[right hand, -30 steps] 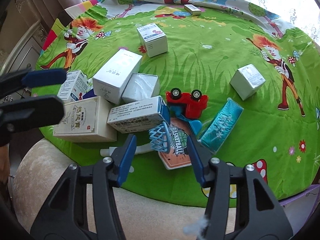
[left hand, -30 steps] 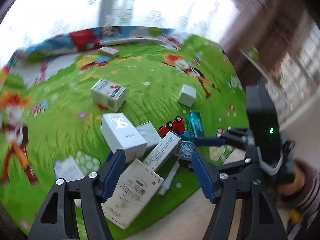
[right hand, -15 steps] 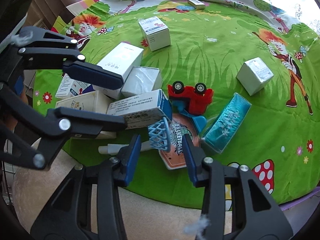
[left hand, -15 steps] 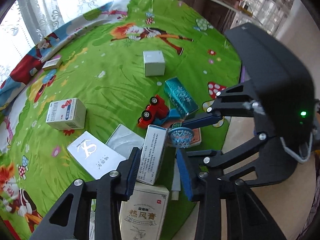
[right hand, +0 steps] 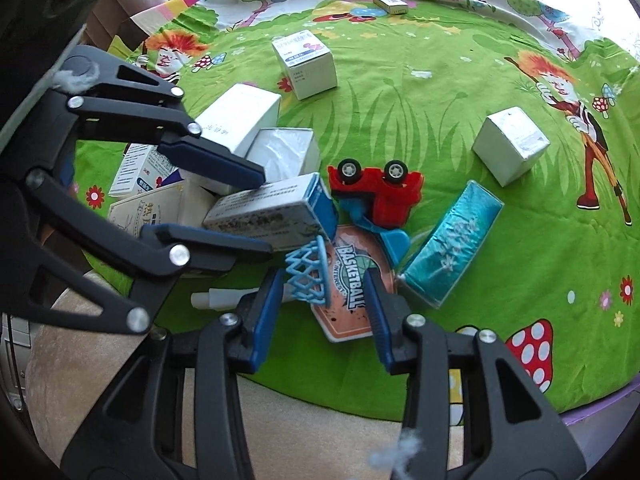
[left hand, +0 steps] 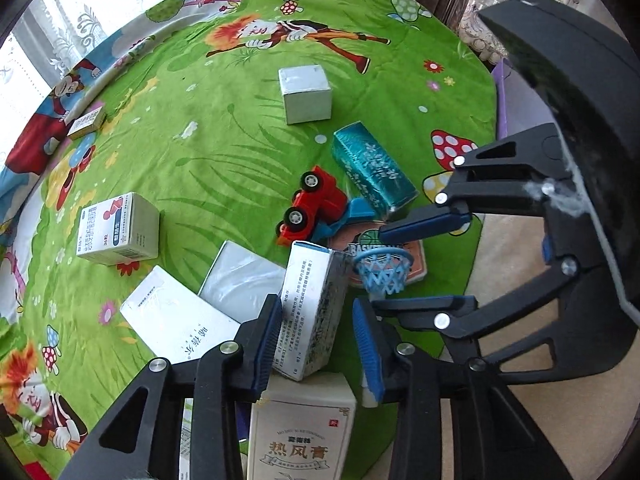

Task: Organize rigid objects
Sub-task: 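Grasp the blue basket toy with the right gripper while the left grasps a white box, then carry both objects into the purple-rimmed box and open both grippers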

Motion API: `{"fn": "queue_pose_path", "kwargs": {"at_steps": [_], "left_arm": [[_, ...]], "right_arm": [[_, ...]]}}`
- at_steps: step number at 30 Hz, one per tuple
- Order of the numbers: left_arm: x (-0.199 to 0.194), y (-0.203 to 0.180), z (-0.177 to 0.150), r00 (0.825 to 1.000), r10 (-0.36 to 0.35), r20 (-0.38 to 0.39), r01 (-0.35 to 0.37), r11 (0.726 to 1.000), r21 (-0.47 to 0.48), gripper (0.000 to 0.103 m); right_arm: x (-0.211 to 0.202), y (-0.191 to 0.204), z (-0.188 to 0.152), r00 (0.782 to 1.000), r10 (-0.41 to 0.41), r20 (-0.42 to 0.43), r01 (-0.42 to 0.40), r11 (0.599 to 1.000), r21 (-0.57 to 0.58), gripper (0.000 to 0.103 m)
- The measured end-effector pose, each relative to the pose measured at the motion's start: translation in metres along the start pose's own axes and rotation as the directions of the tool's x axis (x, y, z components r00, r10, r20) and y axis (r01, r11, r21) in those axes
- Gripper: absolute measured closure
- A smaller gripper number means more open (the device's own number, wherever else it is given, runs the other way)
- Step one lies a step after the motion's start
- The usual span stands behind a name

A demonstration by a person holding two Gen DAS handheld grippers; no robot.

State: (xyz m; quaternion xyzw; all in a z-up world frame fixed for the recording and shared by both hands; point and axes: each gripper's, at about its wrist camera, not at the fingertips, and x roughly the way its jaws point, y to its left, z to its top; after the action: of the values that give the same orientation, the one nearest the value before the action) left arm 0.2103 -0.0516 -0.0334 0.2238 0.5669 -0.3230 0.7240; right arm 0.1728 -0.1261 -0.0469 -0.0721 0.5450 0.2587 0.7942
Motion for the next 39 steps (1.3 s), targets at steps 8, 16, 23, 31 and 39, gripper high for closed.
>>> {"fn": "queue_pose_path", "kwargs": {"at_steps": [8, 16, 23, 31, 39], "left_arm": [[0.005, 0.006, -0.004, 1.0, 0.007, -0.014, -0.007, 1.0, -0.026, 0.065], [0.013, 0.003, -0.002, 1.0, -0.017, -0.01, 0.017, 0.999, -0.027, 0.069], [-0.005, 0.004, -0.01, 0.996, -0.043, 0.08, 0.051, 0.994, -0.1, 0.073], [-0.027, -0.001, -0.019, 0.985, -0.019, 0.169, 0.053, 0.98, -0.194, 0.074], [-0.055, -0.02, -0.019, 0.961, 0.004, 0.277, 0.074, 0.96, -0.271, 0.074]], "right_arm": [[0.002, -0.001, 0.001, 1.0, -0.006, 0.004, 0.006, 1.0, 0.002, 0.062], [-0.002, 0.005, -0.001, 1.0, 0.006, 0.026, -0.005, 1.0, -0.03, 0.081], [-0.015, 0.001, -0.005, 0.998, 0.03, 0.062, -0.029, 1.0, -0.01, 0.082], [-0.036, 0.0, -0.017, 0.996, 0.059, 0.07, -0.06, 0.998, 0.007, 0.082], [-0.065, -0.007, -0.033, 0.992, 0.047, 0.114, -0.053, 0.997, 0.055, 0.082]]}}
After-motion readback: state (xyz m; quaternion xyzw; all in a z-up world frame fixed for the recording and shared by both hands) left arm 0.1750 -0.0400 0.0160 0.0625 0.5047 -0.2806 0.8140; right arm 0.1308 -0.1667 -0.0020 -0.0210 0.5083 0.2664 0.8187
